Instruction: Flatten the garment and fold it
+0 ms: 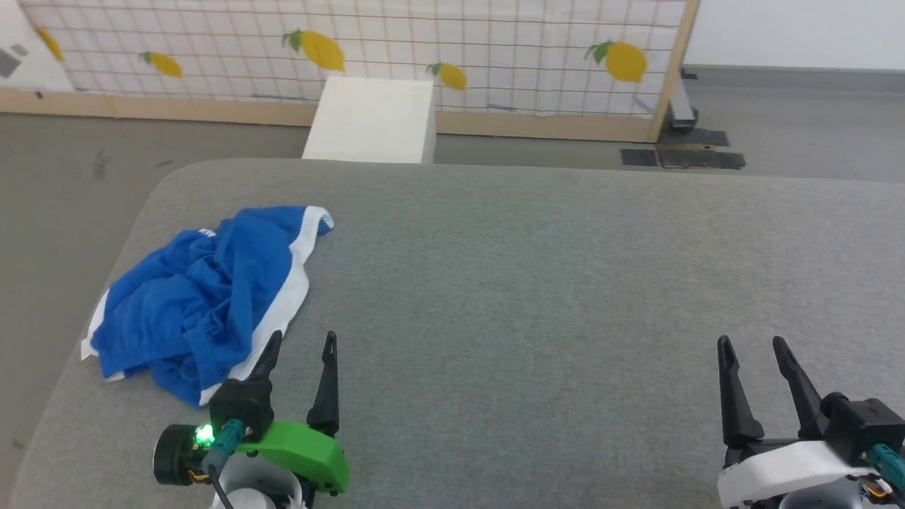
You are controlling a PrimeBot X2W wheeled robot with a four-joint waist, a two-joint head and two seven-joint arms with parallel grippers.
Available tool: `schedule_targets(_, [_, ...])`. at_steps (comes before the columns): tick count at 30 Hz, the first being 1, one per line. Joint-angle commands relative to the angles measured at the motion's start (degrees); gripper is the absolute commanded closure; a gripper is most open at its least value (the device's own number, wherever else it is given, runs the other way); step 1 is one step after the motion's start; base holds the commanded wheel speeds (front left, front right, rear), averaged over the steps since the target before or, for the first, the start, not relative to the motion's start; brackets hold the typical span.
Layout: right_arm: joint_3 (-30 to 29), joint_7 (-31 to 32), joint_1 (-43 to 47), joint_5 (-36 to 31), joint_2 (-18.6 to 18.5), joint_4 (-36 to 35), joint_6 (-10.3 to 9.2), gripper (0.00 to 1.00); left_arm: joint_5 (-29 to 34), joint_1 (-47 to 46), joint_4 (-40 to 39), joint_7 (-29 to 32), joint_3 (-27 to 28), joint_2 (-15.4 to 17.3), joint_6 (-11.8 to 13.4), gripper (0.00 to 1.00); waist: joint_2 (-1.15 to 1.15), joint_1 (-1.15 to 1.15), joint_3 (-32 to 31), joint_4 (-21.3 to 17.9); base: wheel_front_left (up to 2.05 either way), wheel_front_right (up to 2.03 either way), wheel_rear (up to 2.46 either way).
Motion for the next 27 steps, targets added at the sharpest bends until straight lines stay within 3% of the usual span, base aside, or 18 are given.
schedule_targets(1, [0.1, -0.7, 0.8, 0.4, 0.0, 0.3, -0.06, 0.00, -0.6, -1.2, 0.4, -0.6, 0.1, 0.3, 0.0, 0.00, 0.00, 0.00, 0.0, 1.8, 0.00, 0.00, 0.00])
schedule_targets(27, [3.2, -3.3, -0.5, 1.3, 0.0, 4.3, -0.08, 0.00, -2.6, -1.2, 2.7, -3.2, 0.8, 1.0, 0.1, 0.00, 0.00, 0.00, 0.5, 21.3, 0.00, 0.00, 0.00])
